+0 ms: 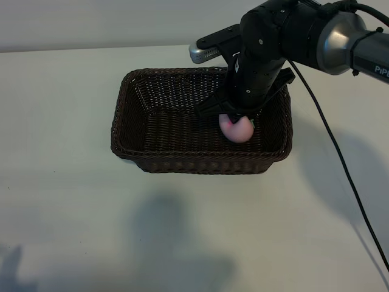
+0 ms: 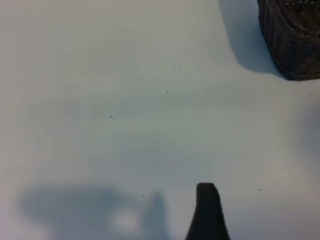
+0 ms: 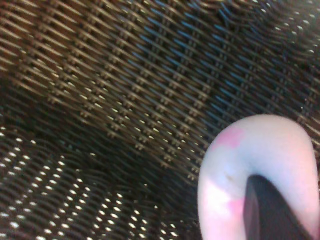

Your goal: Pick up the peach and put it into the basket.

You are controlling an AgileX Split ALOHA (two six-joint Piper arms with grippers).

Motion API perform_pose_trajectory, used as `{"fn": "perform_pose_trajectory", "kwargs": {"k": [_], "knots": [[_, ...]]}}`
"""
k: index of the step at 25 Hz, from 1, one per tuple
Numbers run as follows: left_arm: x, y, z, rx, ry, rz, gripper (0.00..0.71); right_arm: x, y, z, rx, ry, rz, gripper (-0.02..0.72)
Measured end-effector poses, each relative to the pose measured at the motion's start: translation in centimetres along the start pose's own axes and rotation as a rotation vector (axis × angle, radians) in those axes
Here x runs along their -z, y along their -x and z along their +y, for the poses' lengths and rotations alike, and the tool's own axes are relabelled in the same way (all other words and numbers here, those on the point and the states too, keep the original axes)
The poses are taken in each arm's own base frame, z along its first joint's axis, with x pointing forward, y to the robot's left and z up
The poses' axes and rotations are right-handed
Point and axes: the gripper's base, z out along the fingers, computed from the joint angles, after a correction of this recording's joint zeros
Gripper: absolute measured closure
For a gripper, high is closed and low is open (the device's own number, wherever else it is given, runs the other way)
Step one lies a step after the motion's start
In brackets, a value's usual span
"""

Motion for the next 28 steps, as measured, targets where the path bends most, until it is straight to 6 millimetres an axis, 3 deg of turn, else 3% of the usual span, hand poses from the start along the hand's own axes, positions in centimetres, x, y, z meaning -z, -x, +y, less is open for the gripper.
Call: {"fn": "perform_pose_trajectory", "kwargs": {"k": [2,8,11,16,20,24,28], "knots": [[0.0,0.0,0.0,0.001,0.000,0.000,0.168,0.0,0.0,0.1,-0.003,0.006,-0.001,0.544],[0.0,0.0,0.0,0.000,0.000,0.000,0.168,0.0,0.0,0.1,0.013,0.014,0.000,0.218],[0.0,0.0,0.0,0.000,0.000,0.000,0.168,0.0,0.0,0.3,0.006,0.030,0.002,0.141],[0.0,0.0,0.0,0.000,0.000,0.000,0.168,0.0,0.0,0.3,-0.007,0.045,0.004,0.135],[0.0,0.0,0.0,0.000,0.000,0.000,0.168,1.0,0.3,-1.0,-0.035,0.035,-0.014,0.135],[0.0,0.0,0.0,0.000,0.000,0.000,0.168,3.1,0.8,-4.3,-0.105,0.009,-0.050,0.135],[0.0,0.0,0.0,0.000,0.000,0.000,0.168,4.8,1.0,-9.1,-0.180,-0.035,-0.075,0.135]]}}
